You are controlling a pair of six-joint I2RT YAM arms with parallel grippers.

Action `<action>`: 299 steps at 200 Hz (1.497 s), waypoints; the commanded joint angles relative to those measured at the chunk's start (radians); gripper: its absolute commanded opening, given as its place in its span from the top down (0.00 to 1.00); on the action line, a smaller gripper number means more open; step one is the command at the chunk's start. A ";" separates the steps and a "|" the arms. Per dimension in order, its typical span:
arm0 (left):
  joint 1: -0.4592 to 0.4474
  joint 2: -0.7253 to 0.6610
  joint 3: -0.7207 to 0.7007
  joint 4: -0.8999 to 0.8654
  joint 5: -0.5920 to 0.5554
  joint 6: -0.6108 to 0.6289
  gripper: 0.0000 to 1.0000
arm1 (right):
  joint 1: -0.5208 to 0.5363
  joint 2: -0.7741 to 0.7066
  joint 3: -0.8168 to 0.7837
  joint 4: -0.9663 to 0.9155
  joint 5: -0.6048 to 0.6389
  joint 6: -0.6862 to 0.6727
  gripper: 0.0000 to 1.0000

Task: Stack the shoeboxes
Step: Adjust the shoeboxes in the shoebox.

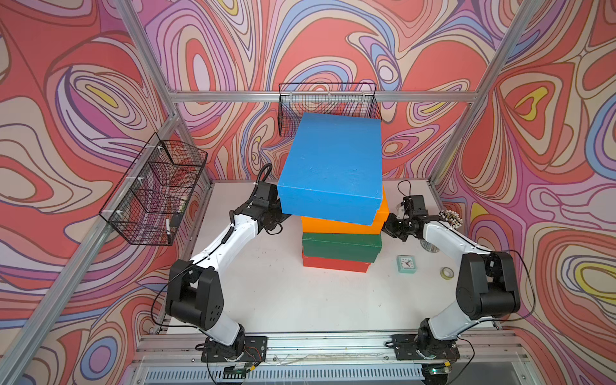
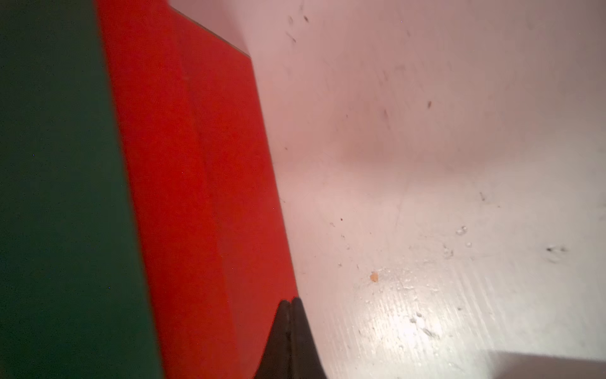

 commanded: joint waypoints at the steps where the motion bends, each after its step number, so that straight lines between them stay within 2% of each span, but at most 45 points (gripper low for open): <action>1: 0.002 -0.063 0.053 -0.060 -0.051 0.039 0.24 | 0.011 -0.078 0.078 -0.060 0.030 -0.032 1.00; 29: -0.003 -0.098 0.130 -0.061 -0.010 0.044 0.24 | 0.049 -0.141 0.167 -0.120 0.067 -0.039 1.00; 62: -0.054 -0.099 0.175 -0.066 -0.003 0.046 0.24 | 0.097 -0.211 0.208 -0.154 0.081 -0.019 1.00; 119: -0.096 -0.100 0.167 -0.061 0.001 0.032 0.24 | 0.248 -0.333 0.196 -0.183 0.100 0.051 1.00; 176: -0.111 -0.113 0.133 -0.047 0.012 0.017 0.24 | 0.283 -0.441 0.139 -0.197 0.107 0.099 1.00; 195: -0.126 -0.116 0.129 -0.041 0.009 0.012 0.24 | 0.283 -0.437 0.141 -0.217 0.153 0.084 1.00; 299: -0.166 -0.156 0.125 -0.050 0.000 -0.012 0.24 | 0.282 -0.340 0.222 -0.189 0.186 0.046 1.00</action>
